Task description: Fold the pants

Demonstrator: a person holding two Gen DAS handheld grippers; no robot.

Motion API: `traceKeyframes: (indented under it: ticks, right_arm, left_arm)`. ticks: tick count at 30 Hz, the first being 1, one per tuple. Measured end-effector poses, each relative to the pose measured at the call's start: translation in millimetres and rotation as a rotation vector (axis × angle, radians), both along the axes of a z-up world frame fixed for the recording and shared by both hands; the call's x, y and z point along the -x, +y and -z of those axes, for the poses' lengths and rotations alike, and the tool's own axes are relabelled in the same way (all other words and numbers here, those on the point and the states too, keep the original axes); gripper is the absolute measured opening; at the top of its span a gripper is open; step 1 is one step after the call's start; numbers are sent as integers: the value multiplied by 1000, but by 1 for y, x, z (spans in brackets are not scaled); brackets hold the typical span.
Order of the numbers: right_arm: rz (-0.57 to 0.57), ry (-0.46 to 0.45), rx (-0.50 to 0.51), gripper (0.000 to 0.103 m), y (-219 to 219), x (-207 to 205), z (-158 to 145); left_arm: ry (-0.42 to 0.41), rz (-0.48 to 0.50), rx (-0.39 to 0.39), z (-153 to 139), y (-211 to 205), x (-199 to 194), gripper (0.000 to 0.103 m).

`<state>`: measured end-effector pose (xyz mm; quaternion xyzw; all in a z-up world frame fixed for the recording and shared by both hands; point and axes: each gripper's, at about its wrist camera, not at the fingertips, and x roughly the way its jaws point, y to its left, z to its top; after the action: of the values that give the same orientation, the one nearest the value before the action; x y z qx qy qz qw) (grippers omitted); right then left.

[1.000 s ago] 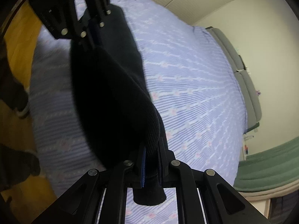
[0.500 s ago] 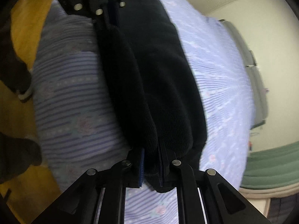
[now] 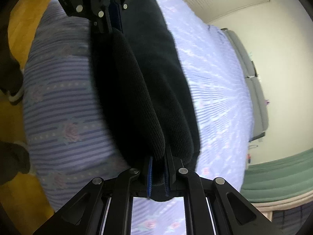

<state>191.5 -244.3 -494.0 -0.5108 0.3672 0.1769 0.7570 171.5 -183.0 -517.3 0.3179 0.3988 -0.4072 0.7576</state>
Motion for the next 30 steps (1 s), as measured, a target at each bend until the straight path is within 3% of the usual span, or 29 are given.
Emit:
traceKeyframes:
  ticks: [8,10,13,15,18,24,30]
  right_arm:
    - [97,39,-44,11,-1,-14,-4]
    - [108,39,-41,13,-1,-15,-7]
    - [113,37,-29,20,-1,-17,-14]
    - [121,40,-32,48,-1,-16,-21]
    - [131,-10,-25,73,12,3,-32]
    - [178,-28,-81,75,23,11,-79]
    - [237,-12,-201,75,54,-1,-126]
  left_arm:
    - [8,-52,12,-1,4,4,19]
    - [7,-65,8,-1,9,-1,25]
    - [5,-97,5,-7,13,-5,46]
    - [-5,-123,13,-17,19,-4,64]
    - [-14,-128,20,-30,25,0,65]
    - [-13,-192,61,-75,54,0,68]
    - [-37,-353,45,-113,110,-28,68]
